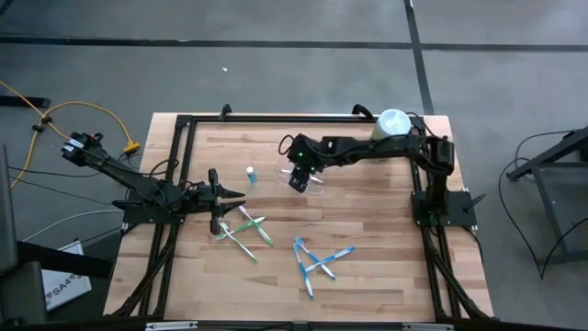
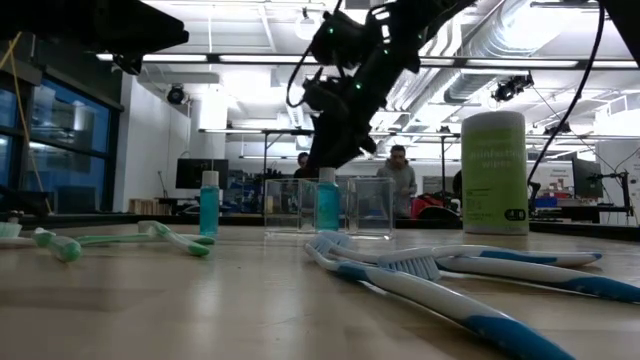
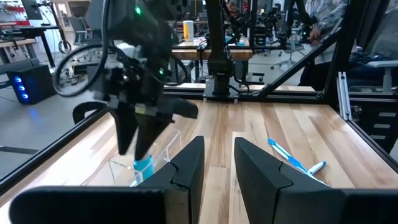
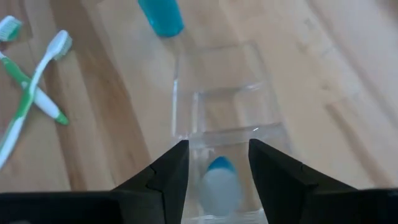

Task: Pick & Place toothbrushing station
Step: Put the blue mouthwash into the transparent organizer

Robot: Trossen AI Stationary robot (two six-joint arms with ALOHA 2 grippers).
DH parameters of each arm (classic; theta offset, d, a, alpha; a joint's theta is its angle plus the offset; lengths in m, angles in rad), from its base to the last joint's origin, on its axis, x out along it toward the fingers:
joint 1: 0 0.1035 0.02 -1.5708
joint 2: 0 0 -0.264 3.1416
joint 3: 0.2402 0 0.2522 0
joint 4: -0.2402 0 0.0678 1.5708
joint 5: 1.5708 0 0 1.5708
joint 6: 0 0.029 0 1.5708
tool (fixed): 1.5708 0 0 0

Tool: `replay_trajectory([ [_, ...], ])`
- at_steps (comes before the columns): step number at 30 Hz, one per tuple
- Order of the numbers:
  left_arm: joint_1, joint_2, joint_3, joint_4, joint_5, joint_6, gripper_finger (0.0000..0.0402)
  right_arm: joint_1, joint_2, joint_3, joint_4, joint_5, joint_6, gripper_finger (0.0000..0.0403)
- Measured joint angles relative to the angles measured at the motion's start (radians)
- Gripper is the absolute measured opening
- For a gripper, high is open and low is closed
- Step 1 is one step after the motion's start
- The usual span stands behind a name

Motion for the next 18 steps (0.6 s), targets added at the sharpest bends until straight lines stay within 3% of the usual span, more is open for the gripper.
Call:
replay_trajectory([
  [10,0.012,0.0,0.0,-0.074,0.002,0.001,0.0085,0.0,0.0,0.144,-0.15,0.149,-0.061,0.0159],
  [18,0.11,0.0,0.0,-0.219,0.001,-0.021,0.0085,0.016,-0.081,0.147,-0.359,0.198,0.056,0.0152],
])
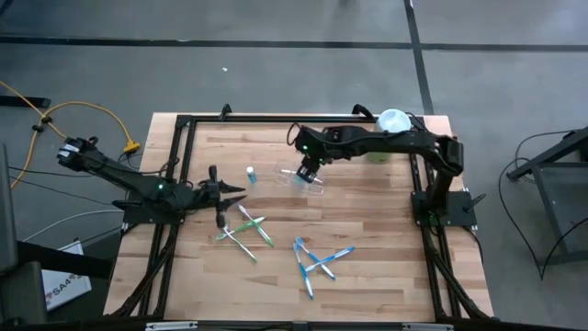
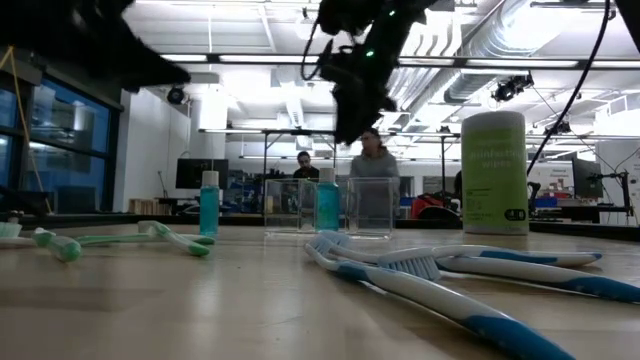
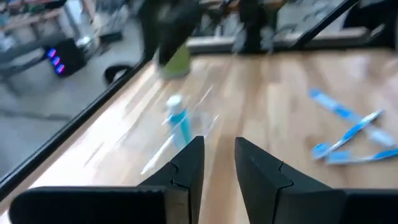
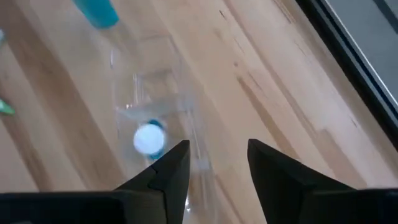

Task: Pick & Place toothbrushing station
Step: Put the blue mouthwash into the transparent organizer

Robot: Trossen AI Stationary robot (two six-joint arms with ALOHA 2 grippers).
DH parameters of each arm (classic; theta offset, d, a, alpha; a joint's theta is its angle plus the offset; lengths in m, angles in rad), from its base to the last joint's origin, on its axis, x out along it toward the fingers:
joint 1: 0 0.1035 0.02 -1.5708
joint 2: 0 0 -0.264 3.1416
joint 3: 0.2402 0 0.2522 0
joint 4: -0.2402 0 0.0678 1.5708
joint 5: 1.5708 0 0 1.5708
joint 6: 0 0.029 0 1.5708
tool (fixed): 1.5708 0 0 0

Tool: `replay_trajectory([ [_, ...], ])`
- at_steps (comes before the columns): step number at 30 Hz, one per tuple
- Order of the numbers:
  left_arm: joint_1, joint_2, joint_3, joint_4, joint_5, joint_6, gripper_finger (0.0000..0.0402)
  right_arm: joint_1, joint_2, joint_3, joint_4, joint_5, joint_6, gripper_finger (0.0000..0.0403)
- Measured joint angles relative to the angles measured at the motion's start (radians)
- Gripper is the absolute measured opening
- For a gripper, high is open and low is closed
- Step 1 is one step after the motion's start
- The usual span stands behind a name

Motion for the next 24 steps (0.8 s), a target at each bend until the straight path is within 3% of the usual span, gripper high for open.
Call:
replay_trajectory([
  [6,0.128,0.003,0.0,-0.099,0.044,-0.082,0.009,0.067,-0.075,0.0,-0.054,0.001,0.032,0.0152],
  [11,0.189,0.018,0.0,-0.094,0.113,-0.099,0.0125,0.133,-0.109,0.001,-0.074,0.063,0.033,0.0152],
  [18,0.253,0.079,0.0,-0.092,0.103,-0.111,0.0183,0.211,-0.122,0.001,-0.183,0.125,0.105,0.0151],
  [24,0.325,0.141,0.0,-0.087,0.095,-0.181,0.0204,0.302,-0.122,0.0,-0.223,0.229,0.149,0.0151],
])
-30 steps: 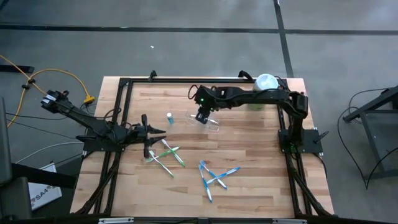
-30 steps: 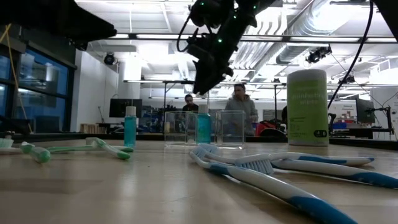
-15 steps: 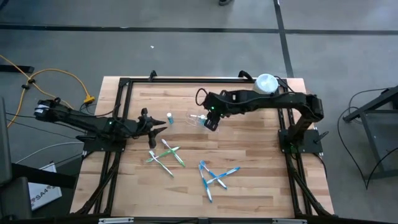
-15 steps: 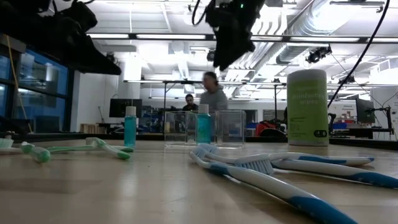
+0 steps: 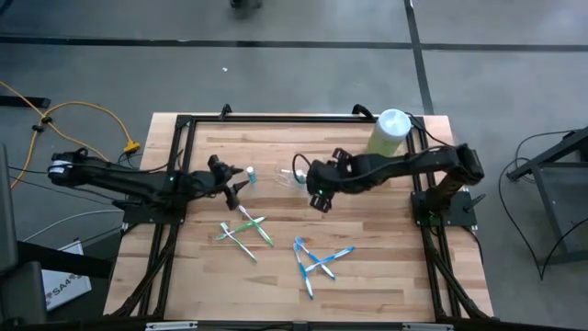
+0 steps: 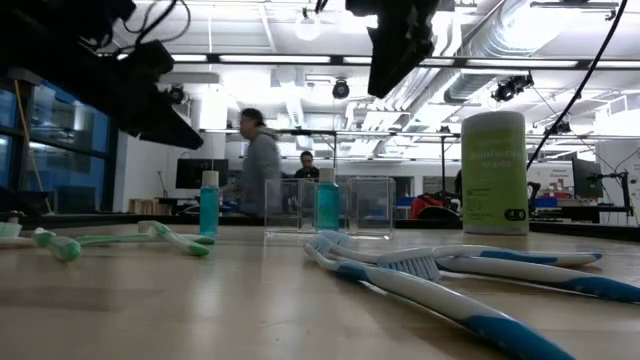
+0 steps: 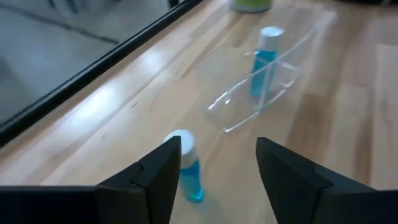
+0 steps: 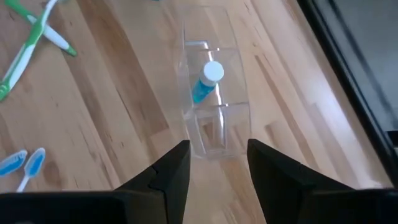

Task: Pick & Place toothbrushing station
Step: Put the blue mouthwash into the transparent organizer

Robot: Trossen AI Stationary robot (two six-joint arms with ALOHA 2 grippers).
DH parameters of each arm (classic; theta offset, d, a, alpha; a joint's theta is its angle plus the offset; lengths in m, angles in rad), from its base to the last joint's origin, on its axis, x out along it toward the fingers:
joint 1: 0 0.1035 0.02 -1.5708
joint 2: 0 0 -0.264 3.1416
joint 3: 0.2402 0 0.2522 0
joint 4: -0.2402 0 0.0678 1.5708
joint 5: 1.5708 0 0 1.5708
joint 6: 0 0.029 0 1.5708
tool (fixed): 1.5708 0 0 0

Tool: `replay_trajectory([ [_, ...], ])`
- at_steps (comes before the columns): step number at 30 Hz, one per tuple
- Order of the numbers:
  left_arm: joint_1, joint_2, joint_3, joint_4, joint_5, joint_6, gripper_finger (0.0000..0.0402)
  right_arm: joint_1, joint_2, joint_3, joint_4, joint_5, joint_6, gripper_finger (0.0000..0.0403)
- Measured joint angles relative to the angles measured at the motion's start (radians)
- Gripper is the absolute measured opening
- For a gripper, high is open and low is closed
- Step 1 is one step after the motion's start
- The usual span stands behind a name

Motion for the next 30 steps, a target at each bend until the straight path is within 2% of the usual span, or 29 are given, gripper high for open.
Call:
replay_trajectory([
  [7,0.054,0.061,0.0,0.021,-0.005,-0.066,0.021,0.093,0.0,0.0,-0.023,0.108,0.047,0.0151],
  [23,0.068,0.246,0.0,0.175,-0.018,-0.073,0.021,0.17,0.001,0.0,-0.03,0.165,0.101,0.0151],
  [30,0.117,0.302,0.0,0.189,-0.026,-0.077,0.021,0.181,0.001,0.0,-0.031,0.166,0.119,0.0151],
])
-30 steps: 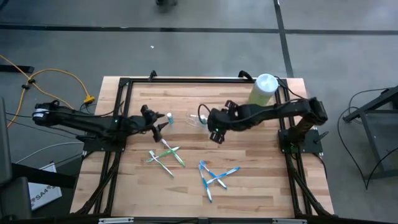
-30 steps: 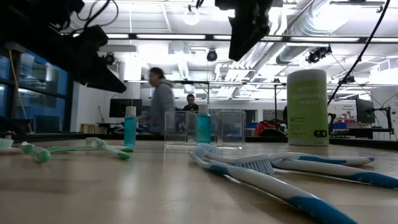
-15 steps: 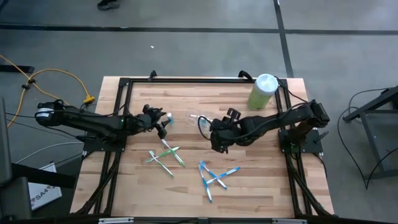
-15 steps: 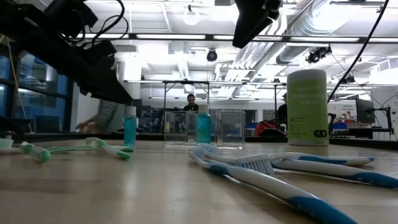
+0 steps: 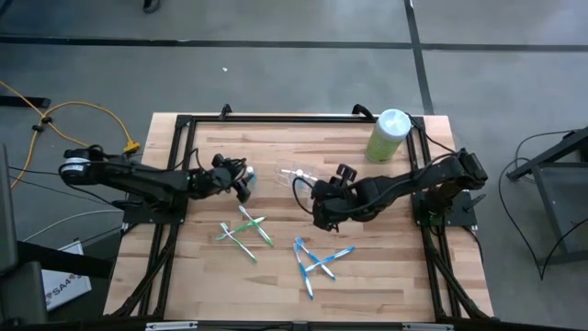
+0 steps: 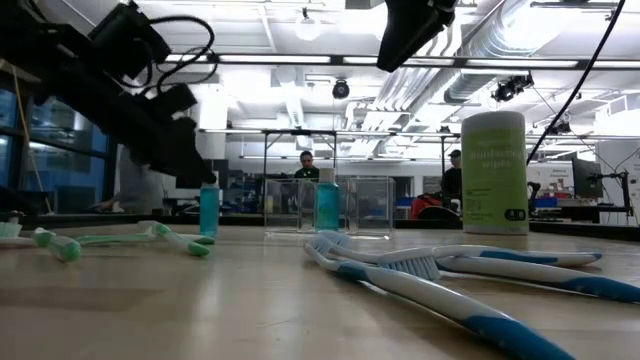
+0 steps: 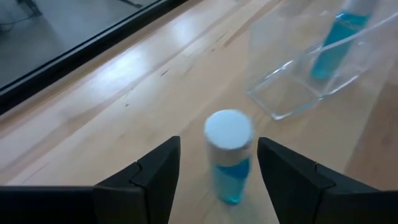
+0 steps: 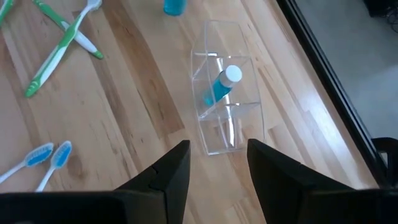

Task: Pick & Place toothbrushing station
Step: Put the blue mouthwash into the transparent organizer

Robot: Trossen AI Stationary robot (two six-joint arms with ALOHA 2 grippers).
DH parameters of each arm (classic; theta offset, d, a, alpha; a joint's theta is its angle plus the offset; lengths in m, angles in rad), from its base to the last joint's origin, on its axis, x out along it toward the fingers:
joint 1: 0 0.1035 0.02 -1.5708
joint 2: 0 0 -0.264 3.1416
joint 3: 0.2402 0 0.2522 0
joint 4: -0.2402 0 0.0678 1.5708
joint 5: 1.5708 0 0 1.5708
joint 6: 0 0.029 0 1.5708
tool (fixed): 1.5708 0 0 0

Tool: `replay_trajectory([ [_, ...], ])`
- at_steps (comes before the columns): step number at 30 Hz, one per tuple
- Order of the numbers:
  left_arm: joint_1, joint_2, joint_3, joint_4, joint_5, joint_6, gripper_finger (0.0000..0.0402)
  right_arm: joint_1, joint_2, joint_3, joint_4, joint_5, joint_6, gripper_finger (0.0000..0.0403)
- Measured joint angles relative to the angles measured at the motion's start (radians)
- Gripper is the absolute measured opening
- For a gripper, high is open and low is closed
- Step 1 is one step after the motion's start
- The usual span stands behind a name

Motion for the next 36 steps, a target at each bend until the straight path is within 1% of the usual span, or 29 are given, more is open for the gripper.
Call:
replay_trajectory([
  [5,0.026,0.03,0.0,0.023,0.002,0.007,0.021,0.0,0.0,0.0,0.0,0.0,0.007,0.0151],
  [15,0.029,0.032,0.0,0.062,0.012,0.006,0.021,0.0,0.001,0.0,-0.001,0.0,0.007,0.0151],
  [36,0.028,0.032,0.0,0.066,0.015,-0.165,0.021,0.0,0.001,0.0,-0.001,0.0,0.007,0.0151],
])
